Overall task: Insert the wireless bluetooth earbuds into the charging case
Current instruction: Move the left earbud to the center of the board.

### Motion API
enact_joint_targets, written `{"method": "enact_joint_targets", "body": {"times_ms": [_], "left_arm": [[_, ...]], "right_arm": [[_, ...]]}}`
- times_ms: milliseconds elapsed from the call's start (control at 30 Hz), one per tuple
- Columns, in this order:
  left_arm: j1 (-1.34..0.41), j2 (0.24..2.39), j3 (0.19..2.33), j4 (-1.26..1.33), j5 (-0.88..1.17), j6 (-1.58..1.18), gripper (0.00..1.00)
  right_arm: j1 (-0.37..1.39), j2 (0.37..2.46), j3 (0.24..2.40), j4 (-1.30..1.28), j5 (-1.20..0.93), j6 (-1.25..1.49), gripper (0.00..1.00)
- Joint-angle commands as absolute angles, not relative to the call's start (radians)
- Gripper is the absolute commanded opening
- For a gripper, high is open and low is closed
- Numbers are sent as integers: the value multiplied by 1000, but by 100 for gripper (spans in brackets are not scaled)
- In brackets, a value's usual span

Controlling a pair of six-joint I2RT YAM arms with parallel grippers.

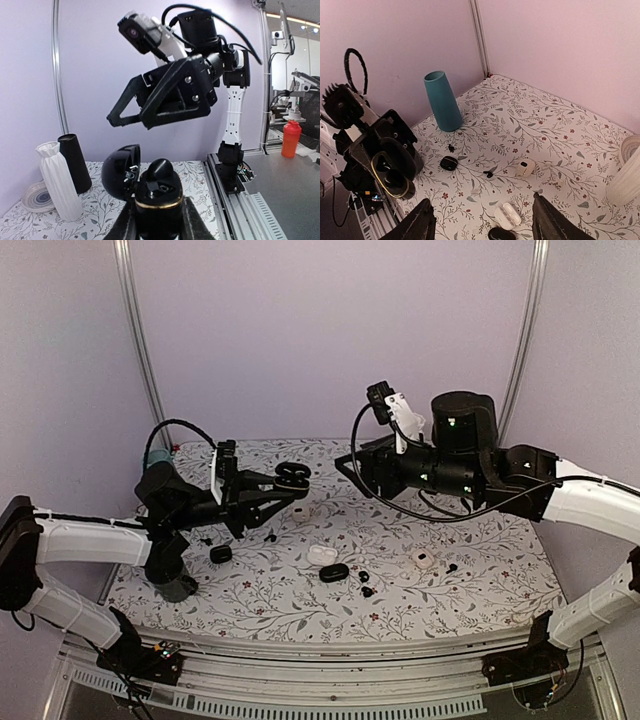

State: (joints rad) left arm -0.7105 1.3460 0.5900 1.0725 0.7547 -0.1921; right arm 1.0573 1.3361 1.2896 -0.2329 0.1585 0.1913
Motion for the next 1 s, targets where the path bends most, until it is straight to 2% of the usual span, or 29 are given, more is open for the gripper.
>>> {"method": "enact_joint_targets", "body": {"times_ms": [0, 533, 967], "left_arm": [[-729, 1315, 581, 1039, 680, -112, 0], [-737, 1299, 562, 1035, 611, -78, 0], [-737, 1293, 568, 1027, 618, -77, 0]], "right_arm": [[1007, 1295, 1184, -218, 218, 314, 67], [751, 1206, 845, -435, 150, 714, 66], [629, 1171, 656, -464, 144, 954, 58]]}}
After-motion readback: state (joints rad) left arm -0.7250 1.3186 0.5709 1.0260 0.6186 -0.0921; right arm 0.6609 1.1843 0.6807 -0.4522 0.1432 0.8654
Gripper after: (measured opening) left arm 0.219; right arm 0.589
